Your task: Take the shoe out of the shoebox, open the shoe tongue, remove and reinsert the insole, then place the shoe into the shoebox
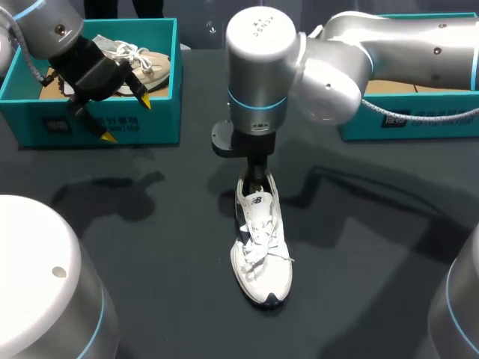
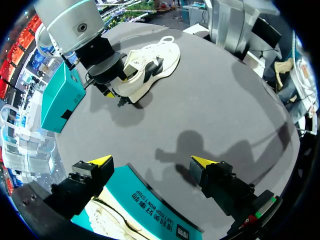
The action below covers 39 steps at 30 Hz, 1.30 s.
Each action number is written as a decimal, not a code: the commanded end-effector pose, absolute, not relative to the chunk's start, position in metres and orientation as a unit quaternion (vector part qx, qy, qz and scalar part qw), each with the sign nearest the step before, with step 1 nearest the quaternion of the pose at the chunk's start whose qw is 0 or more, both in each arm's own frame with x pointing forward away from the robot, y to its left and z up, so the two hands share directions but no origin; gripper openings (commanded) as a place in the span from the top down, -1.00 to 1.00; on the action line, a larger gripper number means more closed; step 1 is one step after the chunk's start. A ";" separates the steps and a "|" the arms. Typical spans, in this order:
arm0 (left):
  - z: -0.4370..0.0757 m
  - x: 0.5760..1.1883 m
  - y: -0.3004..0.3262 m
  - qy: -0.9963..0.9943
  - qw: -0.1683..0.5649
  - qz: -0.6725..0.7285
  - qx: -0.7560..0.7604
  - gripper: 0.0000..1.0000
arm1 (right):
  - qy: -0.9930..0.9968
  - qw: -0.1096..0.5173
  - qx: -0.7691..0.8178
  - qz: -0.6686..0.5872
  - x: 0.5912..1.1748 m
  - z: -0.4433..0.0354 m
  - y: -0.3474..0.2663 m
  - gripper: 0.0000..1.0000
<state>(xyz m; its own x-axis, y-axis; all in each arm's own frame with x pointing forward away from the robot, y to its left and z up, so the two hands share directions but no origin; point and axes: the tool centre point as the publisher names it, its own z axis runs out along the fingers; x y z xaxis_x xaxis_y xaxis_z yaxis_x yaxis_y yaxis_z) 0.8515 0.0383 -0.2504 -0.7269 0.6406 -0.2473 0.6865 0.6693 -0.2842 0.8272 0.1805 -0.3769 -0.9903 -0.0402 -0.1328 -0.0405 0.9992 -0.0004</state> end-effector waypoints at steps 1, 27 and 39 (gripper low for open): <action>-0.250 0.851 0.039 0.911 0.063 -0.181 0.364 -1.00 | 0.998 0.065 -0.019 0.005 0.827 -0.380 0.179 0.07; -0.250 0.851 0.039 0.911 0.063 -0.181 0.364 -1.00 | 0.996 0.083 -0.012 -0.019 0.833 -0.313 0.167 1.00; -0.250 0.851 0.039 0.911 0.063 -0.181 0.364 -1.00 | 0.993 0.102 -0.012 -0.052 0.850 -0.249 0.157 1.00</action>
<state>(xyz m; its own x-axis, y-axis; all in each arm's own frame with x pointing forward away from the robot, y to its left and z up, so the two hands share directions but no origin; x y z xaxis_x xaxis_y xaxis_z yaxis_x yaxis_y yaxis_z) 0.8515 0.0382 -0.2504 -0.7270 0.6405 -0.2473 0.6864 0.6694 -0.2842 0.8544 0.1574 -0.2606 -0.9798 -0.0357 -0.1965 -0.0152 0.9944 -0.1049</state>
